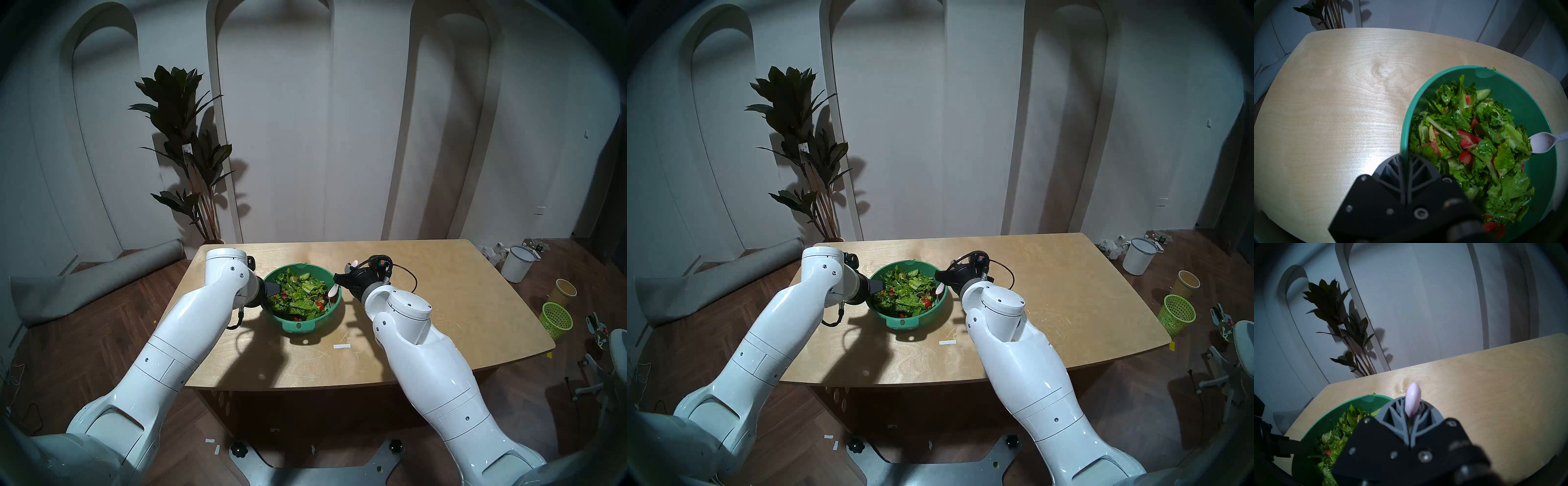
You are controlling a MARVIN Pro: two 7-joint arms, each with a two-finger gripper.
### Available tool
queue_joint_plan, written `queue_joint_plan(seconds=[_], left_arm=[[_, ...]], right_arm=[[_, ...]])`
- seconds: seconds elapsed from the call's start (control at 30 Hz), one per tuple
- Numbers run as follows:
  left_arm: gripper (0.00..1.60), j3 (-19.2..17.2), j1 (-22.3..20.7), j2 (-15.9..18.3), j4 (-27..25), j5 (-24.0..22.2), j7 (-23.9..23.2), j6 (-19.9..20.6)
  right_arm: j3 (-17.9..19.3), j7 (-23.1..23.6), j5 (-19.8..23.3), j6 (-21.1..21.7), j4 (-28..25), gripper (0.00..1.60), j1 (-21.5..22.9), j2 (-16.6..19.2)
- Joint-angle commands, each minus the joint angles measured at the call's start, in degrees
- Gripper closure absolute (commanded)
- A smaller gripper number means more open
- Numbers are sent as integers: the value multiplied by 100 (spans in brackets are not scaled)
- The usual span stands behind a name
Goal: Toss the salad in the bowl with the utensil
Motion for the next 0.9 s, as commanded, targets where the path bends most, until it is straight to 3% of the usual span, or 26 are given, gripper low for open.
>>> queue_joint_plan(seconds=[0.0, 0.57, 0.87], left_arm=[[160, -8, -95, 5, -68, 29, 560, -9], [160, 19, -80, 69, -49, 140, 249, -9], [160, 28, -73, 91, -44, 154, 159, -9]], right_arm=[[37, 699, 76, -359, 199, 160, 457, 166], [404, 2524, 1245, -270, 1125, 160, 1373, 794], [402, 3435, 1492, -284, 1807, 160, 1848, 1070]])
